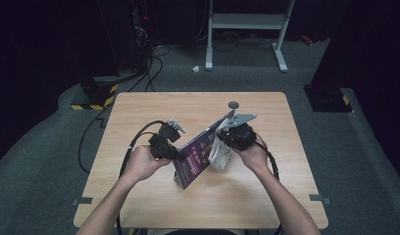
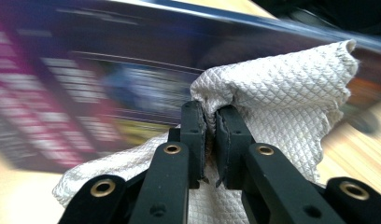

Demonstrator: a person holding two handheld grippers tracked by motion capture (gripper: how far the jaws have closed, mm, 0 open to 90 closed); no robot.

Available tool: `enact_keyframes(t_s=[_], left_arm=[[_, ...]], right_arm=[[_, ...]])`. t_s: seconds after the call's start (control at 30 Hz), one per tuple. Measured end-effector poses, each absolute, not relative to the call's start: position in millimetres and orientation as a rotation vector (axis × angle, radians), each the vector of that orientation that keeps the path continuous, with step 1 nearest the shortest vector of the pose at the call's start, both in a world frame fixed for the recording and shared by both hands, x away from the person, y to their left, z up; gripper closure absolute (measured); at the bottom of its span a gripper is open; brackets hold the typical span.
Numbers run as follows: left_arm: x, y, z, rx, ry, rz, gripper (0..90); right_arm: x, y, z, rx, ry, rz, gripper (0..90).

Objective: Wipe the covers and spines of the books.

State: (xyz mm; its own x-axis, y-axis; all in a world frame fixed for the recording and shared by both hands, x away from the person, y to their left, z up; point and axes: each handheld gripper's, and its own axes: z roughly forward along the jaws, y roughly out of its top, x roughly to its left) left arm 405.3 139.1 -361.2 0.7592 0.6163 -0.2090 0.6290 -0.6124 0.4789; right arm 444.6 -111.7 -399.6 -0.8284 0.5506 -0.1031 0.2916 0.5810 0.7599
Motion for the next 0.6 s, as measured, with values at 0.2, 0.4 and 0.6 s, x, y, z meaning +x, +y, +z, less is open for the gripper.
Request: enact_keyframes(t_s=[0.2,0.4,0.6], left_arm=[[404.7,139.2,-360.8,2.422,0.936,-0.023,83.5],[403.9,137.5,-360.5,2.434,0.908,-0.029,83.5],[403.7,136.3,-360.8,2.435,0.913,-0.019,83.5]], right_arm=[[429.7,-96.8,-391.2,0.557,2.502,1.115,82.0],[465.9,-135.4,-397.3,0.853,2.423,1.095,82.0],[459.7,-128.9,-398.4,0.805,2.461,1.116,82.0]])
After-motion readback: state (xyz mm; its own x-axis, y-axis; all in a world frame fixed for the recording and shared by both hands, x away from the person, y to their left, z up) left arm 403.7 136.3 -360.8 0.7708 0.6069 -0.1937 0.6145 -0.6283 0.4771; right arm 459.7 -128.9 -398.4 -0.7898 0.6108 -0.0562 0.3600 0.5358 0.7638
